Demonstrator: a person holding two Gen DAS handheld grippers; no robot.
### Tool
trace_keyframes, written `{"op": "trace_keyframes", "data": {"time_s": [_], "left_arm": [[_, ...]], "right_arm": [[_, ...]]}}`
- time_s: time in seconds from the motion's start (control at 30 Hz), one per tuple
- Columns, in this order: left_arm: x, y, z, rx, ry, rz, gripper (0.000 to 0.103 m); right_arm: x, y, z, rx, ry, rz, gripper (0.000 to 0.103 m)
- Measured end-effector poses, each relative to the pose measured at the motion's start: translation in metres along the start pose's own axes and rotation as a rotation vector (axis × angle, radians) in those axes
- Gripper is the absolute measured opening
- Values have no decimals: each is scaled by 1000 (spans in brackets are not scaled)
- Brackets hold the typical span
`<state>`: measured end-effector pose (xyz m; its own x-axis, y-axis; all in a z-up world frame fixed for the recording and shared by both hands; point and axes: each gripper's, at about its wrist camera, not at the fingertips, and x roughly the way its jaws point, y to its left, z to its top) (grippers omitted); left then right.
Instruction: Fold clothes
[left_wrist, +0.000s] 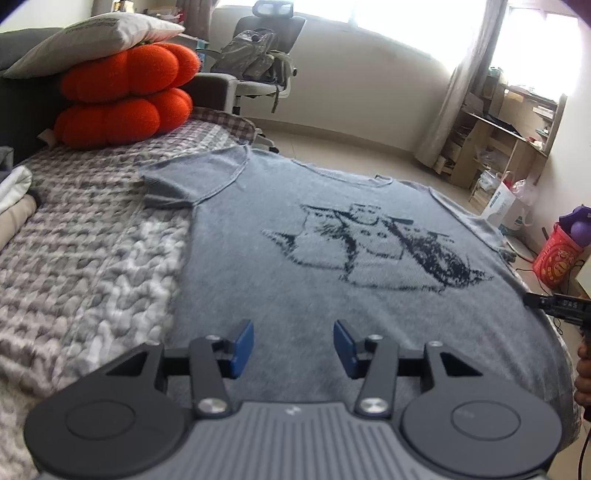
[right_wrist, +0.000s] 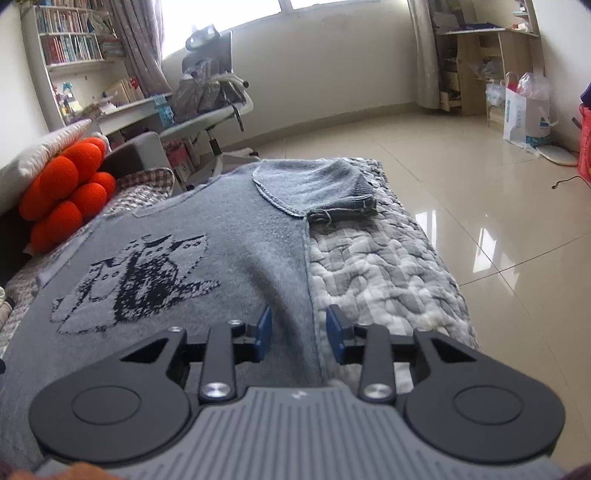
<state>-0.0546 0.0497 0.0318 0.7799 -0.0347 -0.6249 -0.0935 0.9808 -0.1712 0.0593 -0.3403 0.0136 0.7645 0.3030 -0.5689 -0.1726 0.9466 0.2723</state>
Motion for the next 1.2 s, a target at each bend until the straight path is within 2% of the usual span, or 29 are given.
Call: {"op": "trace_keyframes", "data": {"time_s": [0.43,0.63,0.7,0.77,0.83,0.97,1.2], "left_arm": [[36,3,7,18,26,18,52],[37,11,10,22,20,14,52],[39,12,12,21,18,19,52],[40,11,13,26,18,26,52],[41,10,14,31,18,33,52],[43,8,15,40,18,44,52],[45,15,17,17,28,28,53]], "right_arm": [[50,5,44,-8,61,-3,37],[78,1,69,22,75,-43,37],[83,3,72,-2,66,-77,29],[86,7,74,-41,52,-121,15],[85,10,73,-54,37,-142,9],[83,17,64,-119,-2,-199,6],[88,9,62,-158,-14,-205,6]]}}
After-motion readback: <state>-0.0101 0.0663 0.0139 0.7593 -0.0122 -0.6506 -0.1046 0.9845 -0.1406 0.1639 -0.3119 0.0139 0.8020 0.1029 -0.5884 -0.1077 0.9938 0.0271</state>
